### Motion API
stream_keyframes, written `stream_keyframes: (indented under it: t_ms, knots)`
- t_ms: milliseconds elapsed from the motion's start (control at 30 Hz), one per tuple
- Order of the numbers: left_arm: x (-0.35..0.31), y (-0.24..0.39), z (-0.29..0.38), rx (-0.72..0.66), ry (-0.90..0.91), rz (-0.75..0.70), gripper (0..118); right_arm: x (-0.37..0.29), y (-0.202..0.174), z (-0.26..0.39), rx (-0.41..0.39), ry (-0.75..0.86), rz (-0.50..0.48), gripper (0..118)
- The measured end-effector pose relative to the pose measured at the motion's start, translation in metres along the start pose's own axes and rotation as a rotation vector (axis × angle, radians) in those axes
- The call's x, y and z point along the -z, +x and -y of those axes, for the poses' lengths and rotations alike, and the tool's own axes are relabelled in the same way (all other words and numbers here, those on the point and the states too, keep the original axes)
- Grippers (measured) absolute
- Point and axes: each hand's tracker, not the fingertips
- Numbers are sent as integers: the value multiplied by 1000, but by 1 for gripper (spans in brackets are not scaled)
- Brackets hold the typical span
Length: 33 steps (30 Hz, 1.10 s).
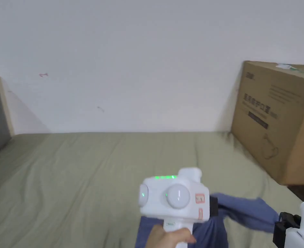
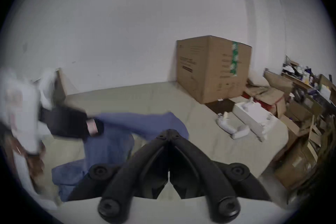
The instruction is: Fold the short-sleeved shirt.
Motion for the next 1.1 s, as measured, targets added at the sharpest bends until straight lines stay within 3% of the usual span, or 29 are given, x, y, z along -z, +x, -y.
stream_keyframes:
  t_ms: [100, 133, 200, 300, 467, 533, 567, 600, 633, 667, 767, 933, 967, 1000, 1033, 1067, 1100]
  knots:
    - [68, -12, 59, -82, -192, -20, 5, 6, 15, 16, 31, -54, 18, 0]
    - [83, -14, 75, -86, -242, -45, 23, 8, 17, 21, 30, -69, 18, 0]
    - [97, -17, 105, -44, -326, -95, 78, 11, 17, 30, 12, -95, 27, 0]
    - [85, -18, 114, -7, -301, -72, 100, 17, 11, 38, -2, -128, 25, 0]
    - [30, -34, 72, -49, -164, -28, 103, 21, -11, 38, 16, -144, -37, 0]
    - [0, -46, 59, -70, -108, -39, 98, 20, -24, 37, -17, -136, -64, 0]
    - [-17, -54, 53, -81, -75, -32, 85, 19, -31, 37, -38, -131, -79, 0]
    - [-32, -64, 53, -77, -65, -55, 60, 18, -37, 37, -54, -130, -92, 0]
    - [-45, -73, 56, -82, -47, -89, 13, 18, -42, 37, -63, -129, -103, 0]
    - [-58, -85, 64, -88, -26, -140, 0, 19, -47, 38, -67, -132, -113, 0]
    - [-86, -130, 91, -113, -36, -259, 0, 21, -60, 43, -70, -145, -145, 0]
    - [-124, -205, 136, -297, -68, -372, 0, 32, -82, 55, -100, -189, -179, 0]
    - [-132, -219, 143, -343, -55, -398, 5, 35, -86, 56, -106, -198, -185, 0]
    - [-142, -235, 143, -391, -30, -422, 26, 38, -91, 58, -113, -207, -188, 0]
    - [-150, -247, 141, -425, -16, -422, 65, 40, -95, 59, -116, -213, -190, 0]
    - [-159, -260, 138, -466, 3, -430, 86, 43, -98, 60, -119, -219, -196, 0]
    - [-164, -271, 136, -495, 16, -441, 98, 46, -103, 61, -123, -225, -201, 0]
